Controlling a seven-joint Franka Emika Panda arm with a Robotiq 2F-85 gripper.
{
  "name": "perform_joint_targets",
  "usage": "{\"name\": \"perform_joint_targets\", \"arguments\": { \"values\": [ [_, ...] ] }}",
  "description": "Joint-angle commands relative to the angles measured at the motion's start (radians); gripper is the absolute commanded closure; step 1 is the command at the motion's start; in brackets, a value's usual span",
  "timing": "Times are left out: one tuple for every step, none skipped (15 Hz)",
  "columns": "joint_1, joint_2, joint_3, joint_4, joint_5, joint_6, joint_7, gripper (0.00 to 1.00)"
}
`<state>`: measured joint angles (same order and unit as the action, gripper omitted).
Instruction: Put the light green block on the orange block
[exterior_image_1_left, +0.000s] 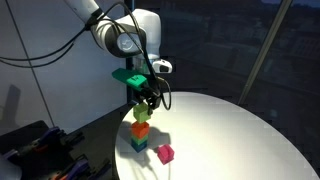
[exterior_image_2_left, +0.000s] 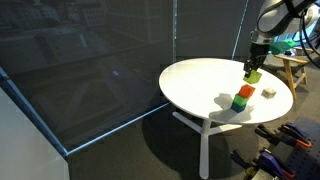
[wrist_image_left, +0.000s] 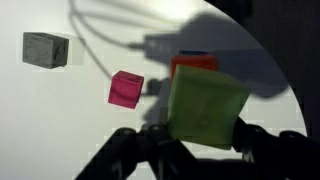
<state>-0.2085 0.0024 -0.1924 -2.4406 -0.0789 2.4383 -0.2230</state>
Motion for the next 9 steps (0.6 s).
{"name": "perform_joint_targets", "arguments": {
  "values": [
    [-0.001, -0.014, -0.006, -0.024, -0.022, 0.029, -0.002, 0.69],
    [-0.001, -0.014, -0.007, -0.026, -0.022, 0.031, -0.001, 0.69],
    [-0.001, -0.013, -0.007, -0.029, -0.024, 0.033, 0.000, 0.69],
    [-0.001, -0.012, -0.007, -0.030, -0.025, 0.034, 0.000, 0.69],
    [-0.002, -0.010, -0.008, -0.032, -0.027, 0.035, 0.001, 0.69],
    [-0.002, -0.008, -0.008, -0.033, -0.028, 0.036, 0.002, 0.69],
    [-0.002, -0.007, -0.008, -0.033, -0.029, 0.036, 0.002, 0.69],
    [-0.003, -0.005, -0.009, -0.033, -0.031, 0.036, 0.002, 0.69],
    [-0.003, -0.001, -0.009, -0.030, -0.031, 0.037, 0.001, 0.69]
  ]
}}
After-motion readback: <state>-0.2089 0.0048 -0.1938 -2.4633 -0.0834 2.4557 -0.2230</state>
